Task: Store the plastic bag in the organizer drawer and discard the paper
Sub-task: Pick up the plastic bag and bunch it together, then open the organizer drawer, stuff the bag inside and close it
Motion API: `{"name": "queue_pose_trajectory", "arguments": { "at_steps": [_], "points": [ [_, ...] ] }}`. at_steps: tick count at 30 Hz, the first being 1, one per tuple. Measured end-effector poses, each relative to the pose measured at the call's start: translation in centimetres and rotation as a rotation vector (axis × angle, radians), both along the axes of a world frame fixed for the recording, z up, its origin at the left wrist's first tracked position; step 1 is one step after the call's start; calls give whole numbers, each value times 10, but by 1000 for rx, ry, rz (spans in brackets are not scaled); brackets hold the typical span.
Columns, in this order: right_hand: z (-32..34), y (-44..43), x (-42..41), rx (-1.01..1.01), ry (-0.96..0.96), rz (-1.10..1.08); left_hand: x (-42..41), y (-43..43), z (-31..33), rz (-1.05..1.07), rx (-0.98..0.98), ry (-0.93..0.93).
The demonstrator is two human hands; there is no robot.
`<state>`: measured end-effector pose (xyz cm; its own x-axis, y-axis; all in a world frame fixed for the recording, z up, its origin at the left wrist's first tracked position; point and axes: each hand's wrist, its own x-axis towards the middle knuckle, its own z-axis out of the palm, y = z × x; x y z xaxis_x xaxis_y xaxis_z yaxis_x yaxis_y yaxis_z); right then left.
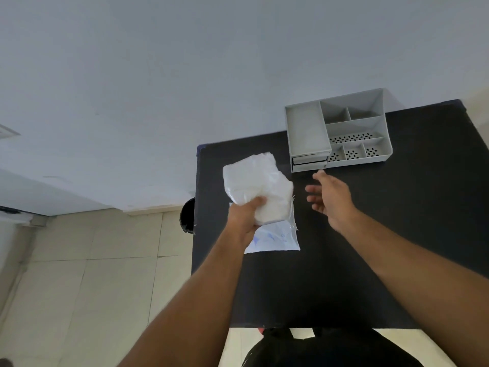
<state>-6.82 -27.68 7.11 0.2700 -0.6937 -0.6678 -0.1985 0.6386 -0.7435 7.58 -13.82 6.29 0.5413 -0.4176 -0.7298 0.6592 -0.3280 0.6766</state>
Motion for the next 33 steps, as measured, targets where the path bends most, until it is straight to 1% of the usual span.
{"name": "queue_pose_trajectory", "arguments": {
  "at_steps": [5, 8, 12, 15, 20, 27, 33],
  "points": [
    [-2, -35, 21, 197, -79, -22, 2, -8, -2, 32, 16, -17],
    [-6, -46, 30, 247, -121, -63, 1, -13, -5, 27, 23, -11],
    [-13, -52, 37, 292, -168, -126, -2, -18, -3, 49, 3, 42],
    [-18, -52, 37, 310, -168, -159, -3, -21, 1, 76, -2, 82],
    [-24, -43, 27, 335, -166, -164, -10, -29, 1, 78, 15, 92],
    [-35, -7, 4, 276, -32, -209, -16, -29, 2, 97, -41, 97],
    [-39, 21, -11, 250, 3, -240, -21, -29, 5, 83, -60, 92]
  ]
}}
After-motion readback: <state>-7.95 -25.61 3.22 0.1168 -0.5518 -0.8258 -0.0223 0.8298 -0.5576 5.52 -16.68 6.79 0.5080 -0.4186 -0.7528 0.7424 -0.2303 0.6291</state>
